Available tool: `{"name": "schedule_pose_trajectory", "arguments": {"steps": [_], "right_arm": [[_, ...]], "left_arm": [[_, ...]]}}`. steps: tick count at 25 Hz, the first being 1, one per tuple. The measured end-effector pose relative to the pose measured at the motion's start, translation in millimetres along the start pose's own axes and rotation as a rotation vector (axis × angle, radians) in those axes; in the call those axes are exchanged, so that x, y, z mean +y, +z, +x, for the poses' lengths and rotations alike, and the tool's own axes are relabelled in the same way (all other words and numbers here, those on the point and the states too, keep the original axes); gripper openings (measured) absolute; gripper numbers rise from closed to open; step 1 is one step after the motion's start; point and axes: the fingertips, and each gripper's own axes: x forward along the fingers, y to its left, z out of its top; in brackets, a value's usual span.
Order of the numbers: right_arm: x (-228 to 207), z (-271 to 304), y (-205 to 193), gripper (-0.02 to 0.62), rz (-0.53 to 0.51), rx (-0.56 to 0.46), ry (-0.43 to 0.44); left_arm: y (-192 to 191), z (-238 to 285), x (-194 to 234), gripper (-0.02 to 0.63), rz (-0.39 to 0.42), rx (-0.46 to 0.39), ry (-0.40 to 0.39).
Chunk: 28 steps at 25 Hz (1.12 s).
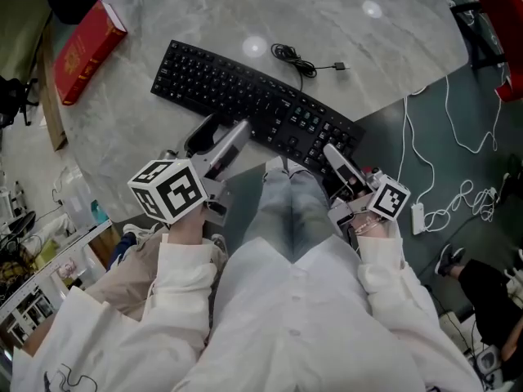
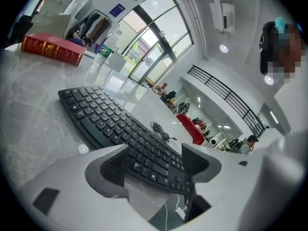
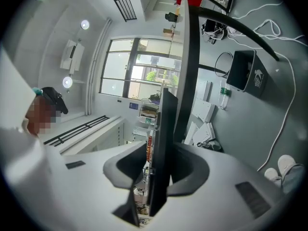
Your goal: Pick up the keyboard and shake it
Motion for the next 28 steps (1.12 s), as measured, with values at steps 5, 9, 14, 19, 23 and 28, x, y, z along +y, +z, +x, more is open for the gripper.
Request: {"name": "schedule_pose_trajectory", "arguments": {"steps": [5,9,14,19,23,28], "right_arm": [[5,0,1,0.142,-0.016,0.034,-0.018],[-1,-8,1,0.161,0.029,0.043,-0.061],[-4,-17,6,0.164,-0.018,0.092,-0.149],[-1,-32,16,0.164,-0.028,0.078,-0.212],[4,-44,31,0.164,-0.062,0.041,-0.252],[21,-57,51,0.164,-0.098,-0.019,-0.270]], "left_arm": [[4,2,-13,0.350,0.017,0.008,-0.014],[7,2,-24,0.350,0.022,0.004,-0.034],[13,4,-33,0.350,0.029,0.001,-0.051],[18,4,-42,0.350,0.031,-0.004,-0.075],[25,7,-56,0.348,0.045,-0.010,-0.113],[35,10,-78,0.333,0.076,-0.014,-0.165]]}}
